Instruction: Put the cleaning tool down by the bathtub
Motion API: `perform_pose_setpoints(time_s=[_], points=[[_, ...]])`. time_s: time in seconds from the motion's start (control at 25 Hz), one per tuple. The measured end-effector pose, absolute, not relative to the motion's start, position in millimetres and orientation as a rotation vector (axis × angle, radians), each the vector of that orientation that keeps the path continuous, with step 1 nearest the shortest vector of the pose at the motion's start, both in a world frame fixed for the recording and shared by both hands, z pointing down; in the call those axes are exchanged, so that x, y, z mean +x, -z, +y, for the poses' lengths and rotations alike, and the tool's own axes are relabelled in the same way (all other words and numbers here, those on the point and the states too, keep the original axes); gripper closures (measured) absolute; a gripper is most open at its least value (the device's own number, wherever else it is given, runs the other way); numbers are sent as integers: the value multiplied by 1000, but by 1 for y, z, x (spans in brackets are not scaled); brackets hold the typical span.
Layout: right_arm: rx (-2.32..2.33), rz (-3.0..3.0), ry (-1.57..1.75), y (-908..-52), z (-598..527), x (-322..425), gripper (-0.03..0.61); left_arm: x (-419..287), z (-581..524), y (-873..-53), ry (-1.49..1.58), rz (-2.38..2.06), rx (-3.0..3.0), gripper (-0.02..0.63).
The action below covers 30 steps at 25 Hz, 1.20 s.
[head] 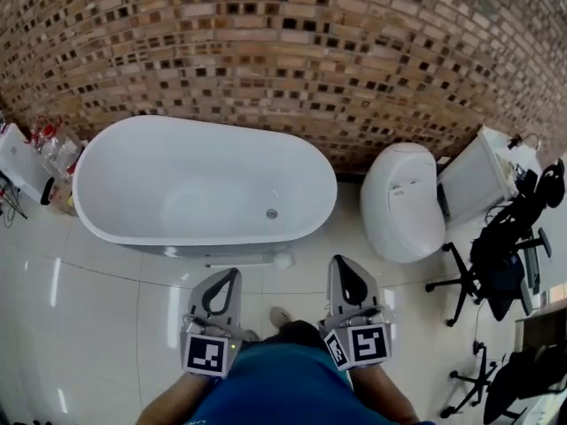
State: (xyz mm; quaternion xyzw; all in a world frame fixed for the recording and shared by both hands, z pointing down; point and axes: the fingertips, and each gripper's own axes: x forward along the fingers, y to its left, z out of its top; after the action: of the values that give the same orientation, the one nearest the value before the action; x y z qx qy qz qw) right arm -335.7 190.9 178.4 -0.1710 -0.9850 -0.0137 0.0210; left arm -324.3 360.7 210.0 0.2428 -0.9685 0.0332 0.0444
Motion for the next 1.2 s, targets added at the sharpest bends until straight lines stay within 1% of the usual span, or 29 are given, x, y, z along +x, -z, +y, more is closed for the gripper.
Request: perform_pose_setpoints(time_s=[0.2, 0.52, 0.88, 1.2], points=[[-249, -3066, 37, -170, 166, -281, 578, -296, 336, -203, -114, -2905, 984, 614], [-46, -3060, 6, -180, 107, -207, 578, -246, 273, -210, -144, -2842, 1162, 614], [62, -3034, -24, -192, 45, -178, 578, -227, 209, -216, -164, -2802, 1217, 614], [116, -3018, -80, -202, 20, -161, 578, -220, 177, -215, -163, -2784, 1271, 614]])
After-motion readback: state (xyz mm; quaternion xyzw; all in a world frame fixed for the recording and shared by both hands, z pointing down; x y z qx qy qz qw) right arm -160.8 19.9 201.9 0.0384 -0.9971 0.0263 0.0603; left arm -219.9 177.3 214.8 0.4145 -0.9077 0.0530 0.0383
